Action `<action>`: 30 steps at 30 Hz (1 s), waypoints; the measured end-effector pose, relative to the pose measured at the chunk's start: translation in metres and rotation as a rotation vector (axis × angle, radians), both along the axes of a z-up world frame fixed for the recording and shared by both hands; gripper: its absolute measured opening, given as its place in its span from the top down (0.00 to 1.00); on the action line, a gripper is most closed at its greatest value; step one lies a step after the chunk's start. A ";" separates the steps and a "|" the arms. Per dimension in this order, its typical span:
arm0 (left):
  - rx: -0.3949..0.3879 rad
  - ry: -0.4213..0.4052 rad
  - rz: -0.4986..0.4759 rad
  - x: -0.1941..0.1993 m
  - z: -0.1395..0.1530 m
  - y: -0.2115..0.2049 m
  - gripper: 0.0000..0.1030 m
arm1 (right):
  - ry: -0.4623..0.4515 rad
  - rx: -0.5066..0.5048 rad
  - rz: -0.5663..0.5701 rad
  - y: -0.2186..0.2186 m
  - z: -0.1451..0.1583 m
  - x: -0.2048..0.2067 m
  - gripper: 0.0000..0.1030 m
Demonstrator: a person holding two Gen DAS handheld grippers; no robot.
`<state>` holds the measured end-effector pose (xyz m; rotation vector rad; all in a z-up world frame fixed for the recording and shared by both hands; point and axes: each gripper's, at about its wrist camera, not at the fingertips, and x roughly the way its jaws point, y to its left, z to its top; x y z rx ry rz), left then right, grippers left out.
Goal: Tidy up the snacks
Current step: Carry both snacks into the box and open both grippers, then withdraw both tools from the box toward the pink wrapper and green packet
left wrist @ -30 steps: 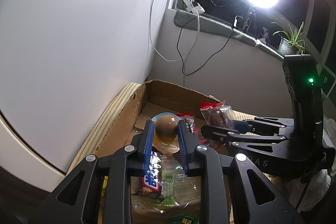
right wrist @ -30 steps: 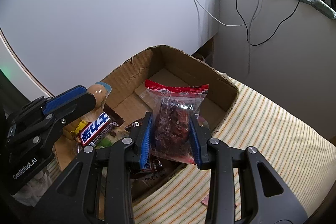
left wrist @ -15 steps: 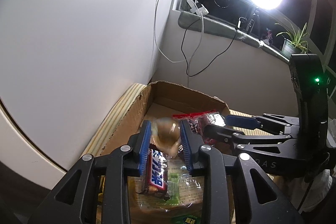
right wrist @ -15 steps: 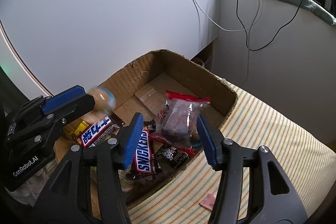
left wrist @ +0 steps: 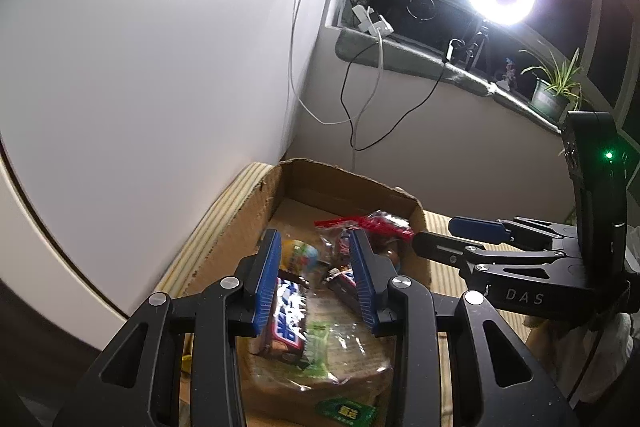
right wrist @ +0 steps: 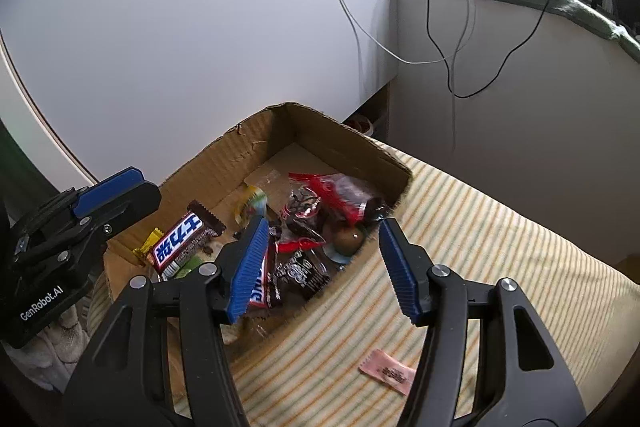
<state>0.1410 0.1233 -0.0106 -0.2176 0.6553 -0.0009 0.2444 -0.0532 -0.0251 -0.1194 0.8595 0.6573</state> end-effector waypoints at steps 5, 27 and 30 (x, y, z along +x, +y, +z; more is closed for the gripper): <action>0.000 -0.006 -0.023 -0.006 0.003 -0.012 0.67 | -0.008 -0.002 -0.013 -0.018 0.005 -0.006 0.41; -0.002 0.040 -0.255 -0.026 -0.013 -0.119 0.67 | 0.042 -0.074 -0.120 -0.139 -0.035 -0.020 0.41; -0.011 0.079 -0.293 -0.028 -0.027 -0.137 0.67 | 0.064 -0.076 -0.131 -0.150 -0.045 -0.022 0.41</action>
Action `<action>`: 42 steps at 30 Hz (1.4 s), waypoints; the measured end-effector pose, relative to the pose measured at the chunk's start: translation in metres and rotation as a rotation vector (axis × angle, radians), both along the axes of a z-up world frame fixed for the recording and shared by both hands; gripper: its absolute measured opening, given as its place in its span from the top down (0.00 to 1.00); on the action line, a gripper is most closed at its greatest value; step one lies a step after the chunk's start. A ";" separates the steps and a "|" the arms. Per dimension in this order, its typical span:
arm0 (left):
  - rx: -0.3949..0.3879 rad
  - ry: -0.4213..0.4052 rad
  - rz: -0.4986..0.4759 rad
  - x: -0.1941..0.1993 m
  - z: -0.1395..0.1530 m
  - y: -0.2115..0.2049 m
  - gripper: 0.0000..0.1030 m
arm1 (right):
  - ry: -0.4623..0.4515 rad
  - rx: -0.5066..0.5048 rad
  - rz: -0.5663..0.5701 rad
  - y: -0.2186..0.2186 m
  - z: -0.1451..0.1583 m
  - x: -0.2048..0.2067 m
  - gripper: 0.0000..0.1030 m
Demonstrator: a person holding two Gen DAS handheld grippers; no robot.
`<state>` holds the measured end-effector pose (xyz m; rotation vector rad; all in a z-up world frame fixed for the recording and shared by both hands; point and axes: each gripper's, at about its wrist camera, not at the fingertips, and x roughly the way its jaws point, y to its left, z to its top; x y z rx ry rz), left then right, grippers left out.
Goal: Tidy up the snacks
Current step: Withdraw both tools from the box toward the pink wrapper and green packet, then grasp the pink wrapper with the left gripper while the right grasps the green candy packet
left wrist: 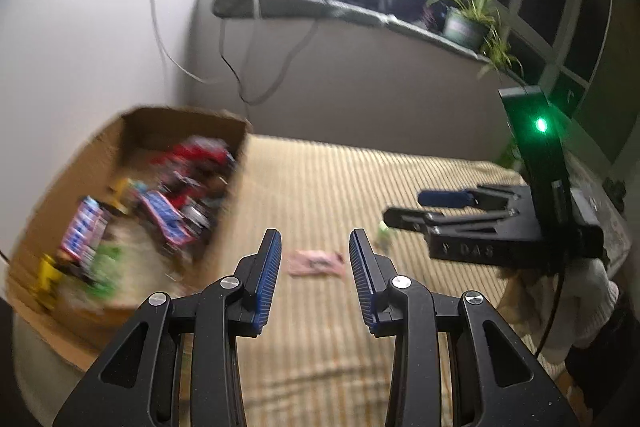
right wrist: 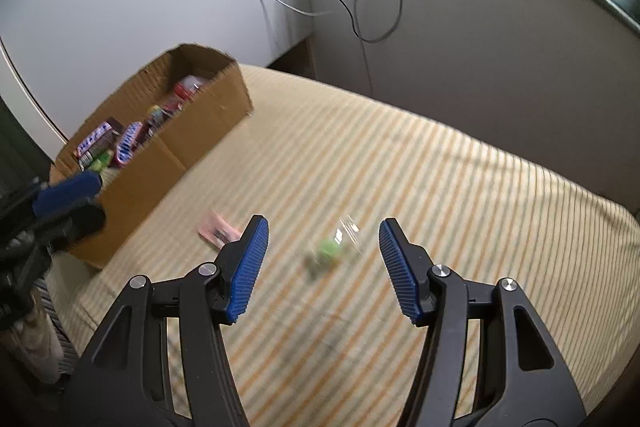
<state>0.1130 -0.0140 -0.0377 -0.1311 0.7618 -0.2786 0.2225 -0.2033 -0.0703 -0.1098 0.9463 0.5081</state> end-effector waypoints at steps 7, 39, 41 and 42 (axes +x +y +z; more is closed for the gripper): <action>-0.008 0.086 -0.033 0.006 -0.027 -0.021 0.67 | 0.037 -0.003 0.000 -0.009 -0.023 -0.006 0.41; 0.027 0.181 -0.008 0.061 -0.063 -0.041 0.57 | 0.013 -0.064 0.006 0.004 -0.044 0.023 0.51; 0.055 0.174 -0.019 0.062 -0.063 -0.047 0.57 | 0.010 -0.069 0.006 0.003 -0.044 0.022 0.52; 0.080 0.166 -0.026 0.062 -0.064 -0.051 0.57 | 0.010 -0.070 0.005 0.002 -0.044 0.022 0.52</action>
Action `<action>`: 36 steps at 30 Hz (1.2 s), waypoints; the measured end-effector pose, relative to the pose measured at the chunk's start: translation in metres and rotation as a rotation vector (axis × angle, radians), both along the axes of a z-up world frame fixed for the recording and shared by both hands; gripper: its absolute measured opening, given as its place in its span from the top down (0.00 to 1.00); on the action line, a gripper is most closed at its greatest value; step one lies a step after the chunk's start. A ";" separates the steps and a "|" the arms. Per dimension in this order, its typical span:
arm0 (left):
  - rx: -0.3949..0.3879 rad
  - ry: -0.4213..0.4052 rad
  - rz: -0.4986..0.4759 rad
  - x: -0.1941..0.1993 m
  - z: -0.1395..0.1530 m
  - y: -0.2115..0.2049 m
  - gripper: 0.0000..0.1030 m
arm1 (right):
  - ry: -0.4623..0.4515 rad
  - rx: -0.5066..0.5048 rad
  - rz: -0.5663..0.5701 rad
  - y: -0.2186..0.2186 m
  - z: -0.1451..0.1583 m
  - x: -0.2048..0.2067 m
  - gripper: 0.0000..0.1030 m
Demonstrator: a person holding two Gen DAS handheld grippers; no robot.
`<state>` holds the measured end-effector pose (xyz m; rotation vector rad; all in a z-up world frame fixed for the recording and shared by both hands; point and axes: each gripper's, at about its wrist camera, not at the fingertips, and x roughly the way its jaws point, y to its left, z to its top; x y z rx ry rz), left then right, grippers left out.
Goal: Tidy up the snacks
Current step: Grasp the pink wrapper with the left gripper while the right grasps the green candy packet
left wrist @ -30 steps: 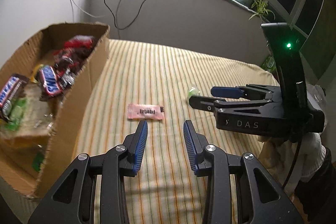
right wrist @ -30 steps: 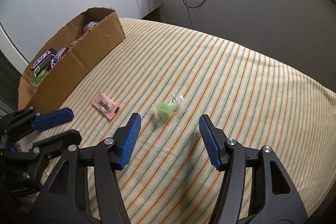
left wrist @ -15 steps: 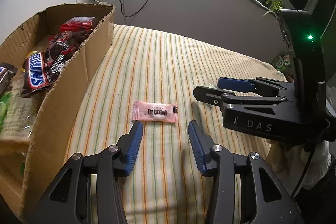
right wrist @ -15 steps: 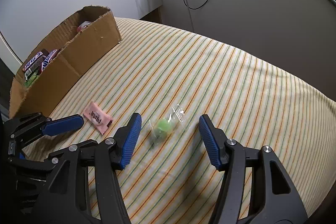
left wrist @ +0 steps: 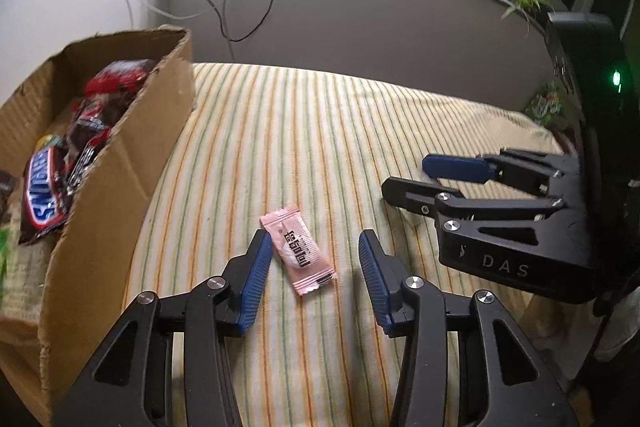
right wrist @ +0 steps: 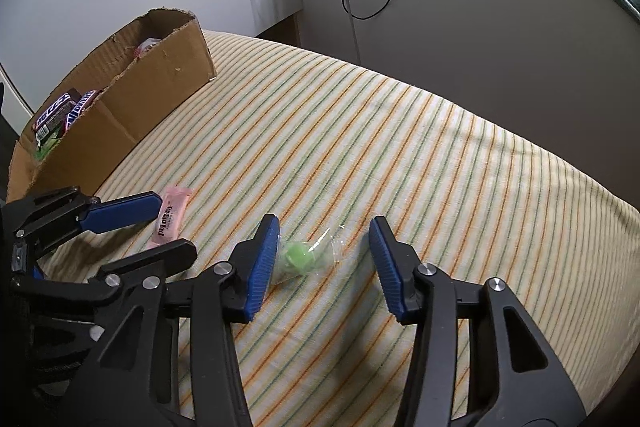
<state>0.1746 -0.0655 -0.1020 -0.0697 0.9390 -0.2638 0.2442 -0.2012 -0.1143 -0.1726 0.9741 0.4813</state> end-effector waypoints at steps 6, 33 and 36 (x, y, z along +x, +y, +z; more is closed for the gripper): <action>0.049 -0.020 -0.034 -0.006 -0.002 -0.011 0.71 | 0.001 0.005 -0.004 -0.005 0.000 -0.006 0.52; 0.009 -0.102 -0.014 -0.034 0.028 0.014 0.83 | -0.053 -0.002 -0.045 -0.015 0.026 -0.037 0.72; 0.004 -0.123 -0.010 -0.040 0.037 0.020 0.83 | -0.062 0.003 -0.040 -0.014 0.032 -0.042 0.72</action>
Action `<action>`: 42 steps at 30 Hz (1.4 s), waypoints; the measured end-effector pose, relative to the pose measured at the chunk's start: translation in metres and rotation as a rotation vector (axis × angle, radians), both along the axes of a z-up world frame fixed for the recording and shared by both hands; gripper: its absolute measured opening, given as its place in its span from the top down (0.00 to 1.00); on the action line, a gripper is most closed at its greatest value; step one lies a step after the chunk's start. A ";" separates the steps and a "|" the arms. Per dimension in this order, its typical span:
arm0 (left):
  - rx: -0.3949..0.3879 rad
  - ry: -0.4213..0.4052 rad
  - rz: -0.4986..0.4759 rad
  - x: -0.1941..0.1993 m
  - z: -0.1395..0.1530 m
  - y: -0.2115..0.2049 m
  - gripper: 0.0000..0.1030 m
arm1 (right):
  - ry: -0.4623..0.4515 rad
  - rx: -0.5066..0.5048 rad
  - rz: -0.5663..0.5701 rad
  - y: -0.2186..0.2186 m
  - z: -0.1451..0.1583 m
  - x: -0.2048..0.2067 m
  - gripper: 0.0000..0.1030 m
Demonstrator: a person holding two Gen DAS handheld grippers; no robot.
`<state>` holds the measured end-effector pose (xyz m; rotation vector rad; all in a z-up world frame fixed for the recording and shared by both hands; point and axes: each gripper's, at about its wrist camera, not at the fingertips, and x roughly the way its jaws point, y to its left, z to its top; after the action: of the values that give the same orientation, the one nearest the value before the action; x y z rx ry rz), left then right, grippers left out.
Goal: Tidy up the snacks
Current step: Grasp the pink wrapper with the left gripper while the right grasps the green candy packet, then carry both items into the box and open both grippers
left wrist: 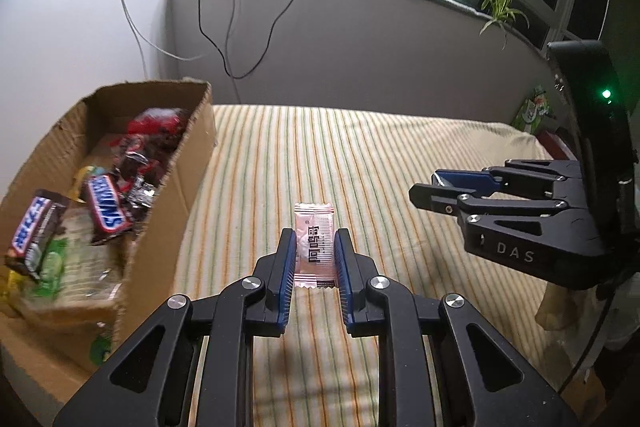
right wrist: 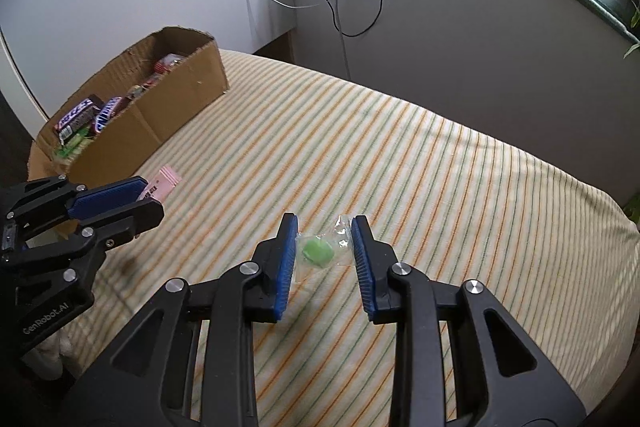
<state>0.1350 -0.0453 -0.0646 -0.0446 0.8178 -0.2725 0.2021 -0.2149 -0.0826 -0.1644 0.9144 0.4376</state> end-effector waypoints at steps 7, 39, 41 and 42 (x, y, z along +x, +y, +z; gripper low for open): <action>-0.010 -0.046 0.014 -0.014 0.017 0.013 0.83 | -0.026 0.001 0.018 0.016 0.014 -0.010 0.72; -0.050 -0.120 0.227 -0.044 0.038 0.137 0.83 | -0.089 0.058 0.214 0.155 0.058 -0.017 0.72; -0.052 -0.118 0.238 -0.044 0.036 0.143 0.83 | -0.088 0.063 0.227 0.163 0.060 -0.016 0.72; -0.054 -0.117 0.241 -0.044 0.036 0.145 0.83 | -0.088 0.064 0.232 0.166 0.060 -0.016 0.72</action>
<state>0.0912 0.0997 -0.0289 -0.1749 0.6807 -0.0682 0.1865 -0.0493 -0.0227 -0.2304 0.7967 0.6693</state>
